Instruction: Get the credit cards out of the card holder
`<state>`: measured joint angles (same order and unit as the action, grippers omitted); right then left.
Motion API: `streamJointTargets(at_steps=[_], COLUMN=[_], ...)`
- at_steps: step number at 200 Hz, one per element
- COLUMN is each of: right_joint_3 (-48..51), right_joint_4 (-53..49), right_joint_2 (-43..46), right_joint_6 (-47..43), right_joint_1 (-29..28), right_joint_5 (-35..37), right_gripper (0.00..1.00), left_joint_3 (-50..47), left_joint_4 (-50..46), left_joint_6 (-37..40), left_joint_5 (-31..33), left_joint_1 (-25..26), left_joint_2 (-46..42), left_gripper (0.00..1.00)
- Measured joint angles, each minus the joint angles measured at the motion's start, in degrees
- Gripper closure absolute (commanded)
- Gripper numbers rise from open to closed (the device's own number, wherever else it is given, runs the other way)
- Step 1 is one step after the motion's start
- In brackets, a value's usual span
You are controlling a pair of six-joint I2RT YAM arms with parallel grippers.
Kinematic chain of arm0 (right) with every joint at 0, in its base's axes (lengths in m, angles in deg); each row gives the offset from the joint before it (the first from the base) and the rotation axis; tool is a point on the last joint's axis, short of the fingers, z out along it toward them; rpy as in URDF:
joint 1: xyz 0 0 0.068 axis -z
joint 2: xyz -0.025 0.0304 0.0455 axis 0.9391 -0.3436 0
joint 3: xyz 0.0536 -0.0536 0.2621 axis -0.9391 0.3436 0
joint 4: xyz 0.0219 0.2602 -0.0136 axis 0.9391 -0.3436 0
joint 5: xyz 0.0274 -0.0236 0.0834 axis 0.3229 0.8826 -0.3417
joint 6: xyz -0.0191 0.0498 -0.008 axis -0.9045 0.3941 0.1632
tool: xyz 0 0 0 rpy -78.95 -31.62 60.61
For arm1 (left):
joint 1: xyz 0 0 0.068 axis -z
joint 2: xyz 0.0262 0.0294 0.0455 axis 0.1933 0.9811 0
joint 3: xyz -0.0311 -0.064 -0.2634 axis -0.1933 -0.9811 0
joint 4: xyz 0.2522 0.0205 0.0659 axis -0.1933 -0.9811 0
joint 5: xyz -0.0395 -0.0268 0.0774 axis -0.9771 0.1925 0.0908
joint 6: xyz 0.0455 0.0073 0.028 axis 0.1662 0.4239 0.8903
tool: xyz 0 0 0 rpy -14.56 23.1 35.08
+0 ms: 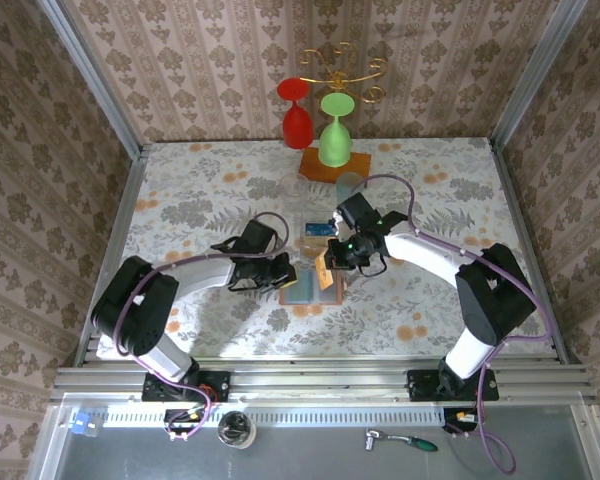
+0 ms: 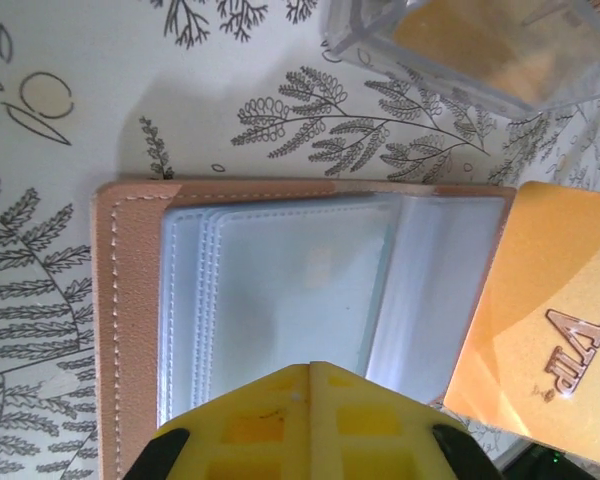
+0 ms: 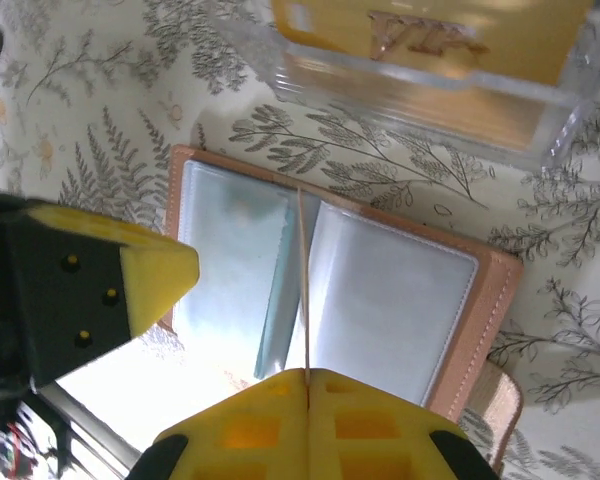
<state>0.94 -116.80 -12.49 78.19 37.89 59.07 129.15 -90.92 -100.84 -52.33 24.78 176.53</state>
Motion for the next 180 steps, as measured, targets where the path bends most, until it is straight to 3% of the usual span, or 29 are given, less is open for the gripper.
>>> streamJointTargets(at_steps=[120, 180], right_joint_3=[-19.74, -34.84], right_joint_4=[-20.55, -30.51], right_joint_2=[-7.04, -16.48], right_joint_6=[-46.88, -61.70], right_joint_1=[-0.02, 0.11], right_joint_5=[6.82, 9.03], right_gripper=[0.94, 0.97], left_joint_3=[-5.68, -6.27], left_joint_4=[-1.07, -5.44], left_joint_6=[-1.60, -2.45], left_joint_5=[2.01, 4.52], left_joint_1=[-1.20, -1.22], left_joint_2=[-11.30, -17.22], left_gripper=[1.00, 1.00])
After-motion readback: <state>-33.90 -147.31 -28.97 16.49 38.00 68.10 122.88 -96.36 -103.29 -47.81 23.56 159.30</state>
